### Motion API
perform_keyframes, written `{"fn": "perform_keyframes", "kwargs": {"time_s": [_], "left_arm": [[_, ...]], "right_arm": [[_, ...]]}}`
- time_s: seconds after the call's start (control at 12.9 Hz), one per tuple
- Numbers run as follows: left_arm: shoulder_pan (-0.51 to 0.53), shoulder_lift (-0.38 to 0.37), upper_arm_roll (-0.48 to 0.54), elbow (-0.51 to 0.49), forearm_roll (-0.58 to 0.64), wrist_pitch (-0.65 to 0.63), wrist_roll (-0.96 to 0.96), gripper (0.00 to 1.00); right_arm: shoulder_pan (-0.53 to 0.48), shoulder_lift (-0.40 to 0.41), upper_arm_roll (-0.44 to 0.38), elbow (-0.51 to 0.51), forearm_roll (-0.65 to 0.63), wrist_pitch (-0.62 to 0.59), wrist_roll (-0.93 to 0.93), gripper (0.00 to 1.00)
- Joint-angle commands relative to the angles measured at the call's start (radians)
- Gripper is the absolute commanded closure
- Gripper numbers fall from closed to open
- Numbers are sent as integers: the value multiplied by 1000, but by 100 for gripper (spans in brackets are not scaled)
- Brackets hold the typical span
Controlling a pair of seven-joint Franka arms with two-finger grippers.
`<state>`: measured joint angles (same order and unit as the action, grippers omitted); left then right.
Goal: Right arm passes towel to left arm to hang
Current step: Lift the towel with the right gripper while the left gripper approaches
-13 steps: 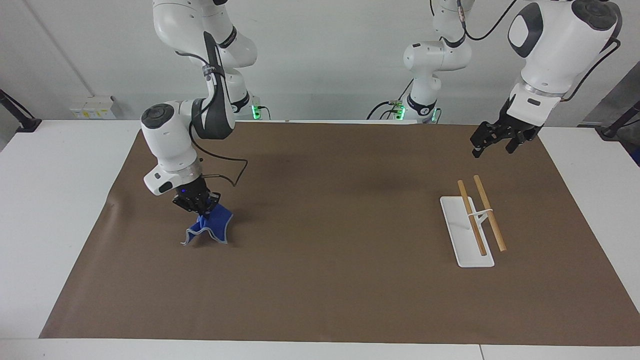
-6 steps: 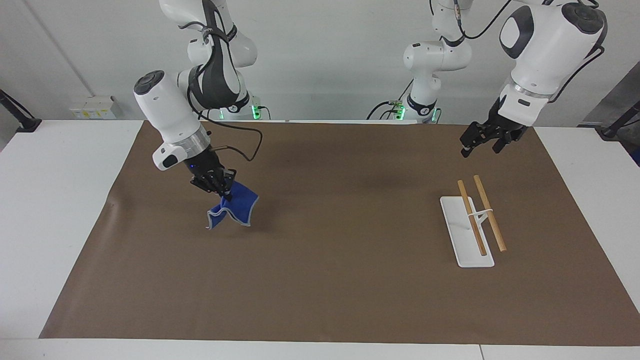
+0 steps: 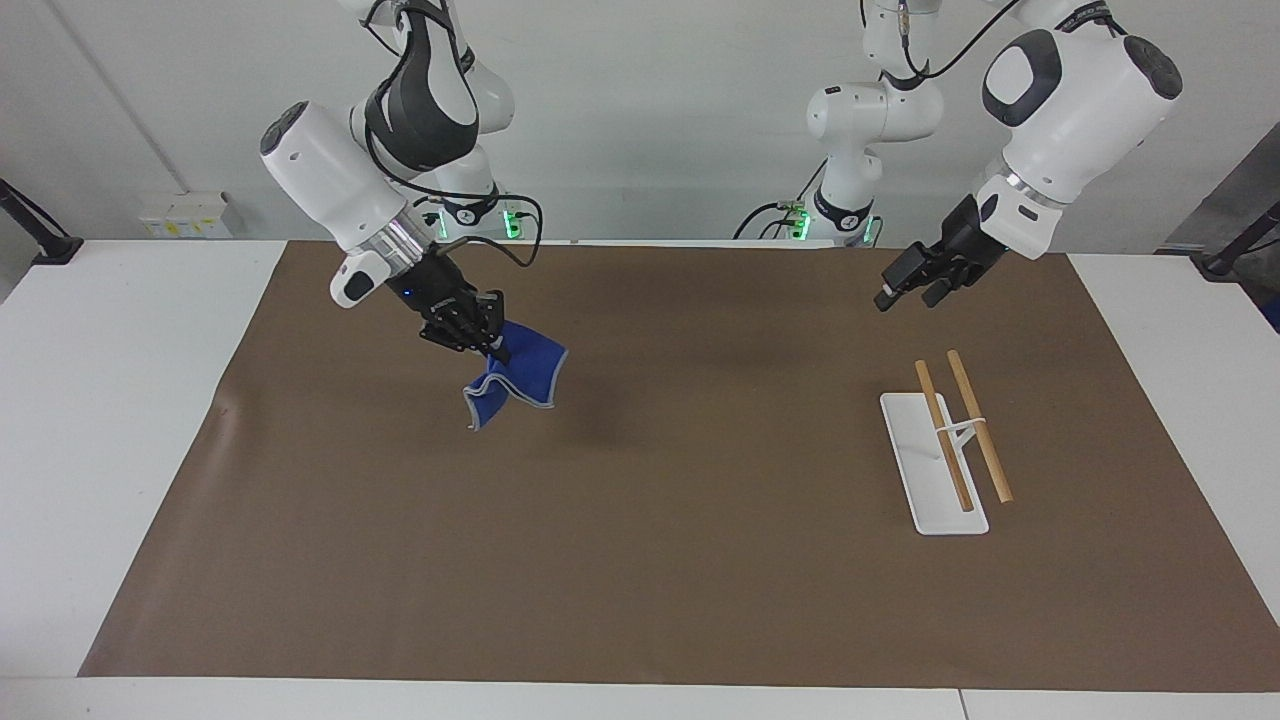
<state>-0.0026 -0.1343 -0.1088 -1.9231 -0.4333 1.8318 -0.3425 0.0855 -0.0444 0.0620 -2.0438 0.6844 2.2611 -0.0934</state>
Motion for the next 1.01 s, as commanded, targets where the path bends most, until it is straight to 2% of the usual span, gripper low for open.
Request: {"fn": "perform_keyframes", "kwargs": {"time_s": [0.0,0.23,0.39,0.62,0.93], "left_arm": [[-46,-45,6,-65,-128,81,-103,0],[-175,-44,6,-85,-240,237,-257,0],[-250,-41,6,-123,-306,384,-289,0],[-327,-24,6,-158,-381,524,-288,0],[-482,103,6,-160,-444,801,-288,0]], "right_arm": [[58,20,2,16,87,64,15,100],[152,66,2,33,194,202,101,100],[198,93,2,56,231,242,133,100],[244,120,2,82,250,268,187,100],[312,121,2,99,254,270,329,100]]}}
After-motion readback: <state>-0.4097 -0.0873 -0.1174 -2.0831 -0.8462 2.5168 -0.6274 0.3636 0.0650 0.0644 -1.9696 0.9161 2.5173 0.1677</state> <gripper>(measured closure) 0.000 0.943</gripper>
